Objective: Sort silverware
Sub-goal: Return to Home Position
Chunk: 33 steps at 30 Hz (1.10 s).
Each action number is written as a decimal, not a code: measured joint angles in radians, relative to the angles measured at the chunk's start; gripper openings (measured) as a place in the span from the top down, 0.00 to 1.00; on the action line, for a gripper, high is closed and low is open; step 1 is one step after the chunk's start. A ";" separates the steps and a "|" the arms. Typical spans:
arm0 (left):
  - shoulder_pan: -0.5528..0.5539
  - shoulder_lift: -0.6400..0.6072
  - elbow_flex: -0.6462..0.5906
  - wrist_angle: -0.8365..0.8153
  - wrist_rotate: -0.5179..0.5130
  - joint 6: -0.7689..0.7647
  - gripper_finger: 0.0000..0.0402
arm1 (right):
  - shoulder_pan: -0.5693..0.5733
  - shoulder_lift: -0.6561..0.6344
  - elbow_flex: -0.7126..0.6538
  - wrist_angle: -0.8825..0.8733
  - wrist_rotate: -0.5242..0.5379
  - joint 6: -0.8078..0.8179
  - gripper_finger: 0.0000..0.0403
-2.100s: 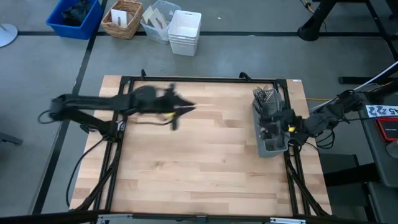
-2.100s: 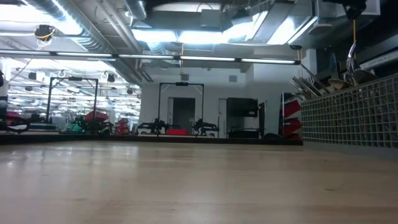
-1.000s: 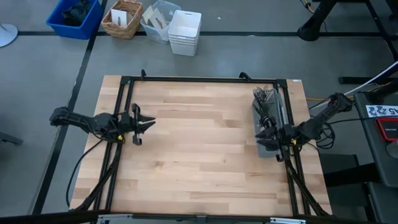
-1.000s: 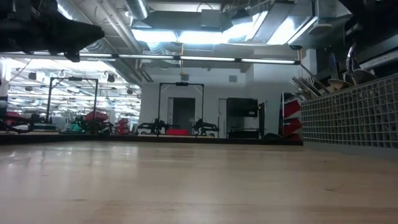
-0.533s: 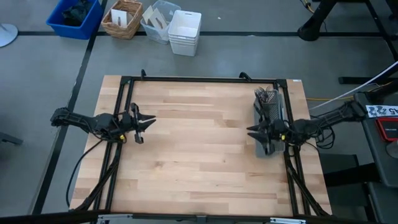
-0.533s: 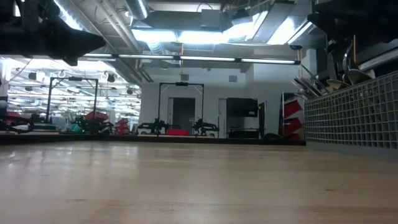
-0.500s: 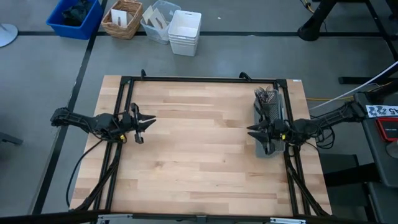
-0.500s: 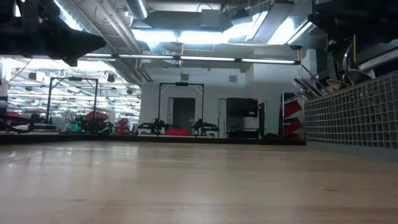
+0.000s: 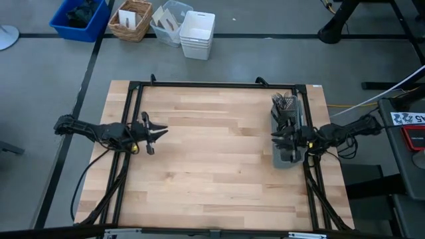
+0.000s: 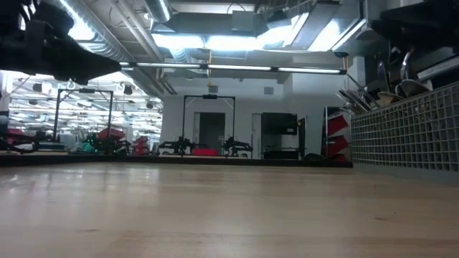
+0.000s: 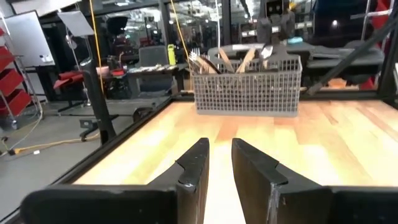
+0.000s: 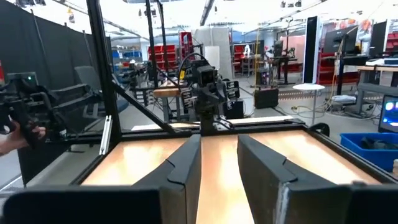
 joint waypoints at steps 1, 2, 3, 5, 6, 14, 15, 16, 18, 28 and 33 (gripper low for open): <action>0.000 0.000 0.000 -0.011 0.000 0.000 0.84 | 0.000 -0.017 0.000 -0.017 0.000 -0.003 0.74; 0.000 0.001 0.000 -0.012 0.000 0.000 0.84 | 0.000 -0.031 0.000 -0.033 0.000 -0.015 0.74; 0.000 0.001 0.000 -0.011 0.000 0.000 0.84 | 0.000 -0.044 0.000 -0.055 0.001 -0.027 0.74; 0.000 0.001 0.000 -0.011 0.000 0.006 0.84 | 0.000 -0.065 0.005 -0.101 0.016 -0.031 0.74; 0.000 0.001 0.000 -0.011 0.000 0.015 0.84 | 0.000 -0.075 0.007 -0.125 0.024 -0.027 0.74; 0.000 0.002 0.000 -0.012 0.000 0.037 0.84 | 0.000 -0.091 0.009 -0.213 0.019 -0.001 0.74; 0.000 0.002 0.000 -0.012 0.000 0.027 0.84 | 0.000 -0.091 0.009 -0.213 0.019 -0.001 0.74; 0.000 0.001 0.000 -0.012 0.000 0.018 0.84 | 0.000 -0.091 0.008 -0.210 0.019 -0.001 0.74; 0.000 0.002 0.000 -0.012 0.000 0.002 0.84 | 0.000 -0.091 0.006 -0.196 0.019 -0.001 0.74; 0.000 0.001 0.000 -0.012 0.000 0.000 0.84 | 0.000 -0.090 0.003 -0.164 0.019 -0.001 0.74; 0.000 0.002 0.000 -0.013 0.000 0.000 0.84 | 0.000 -0.090 0.002 -0.146 0.019 -0.001 0.74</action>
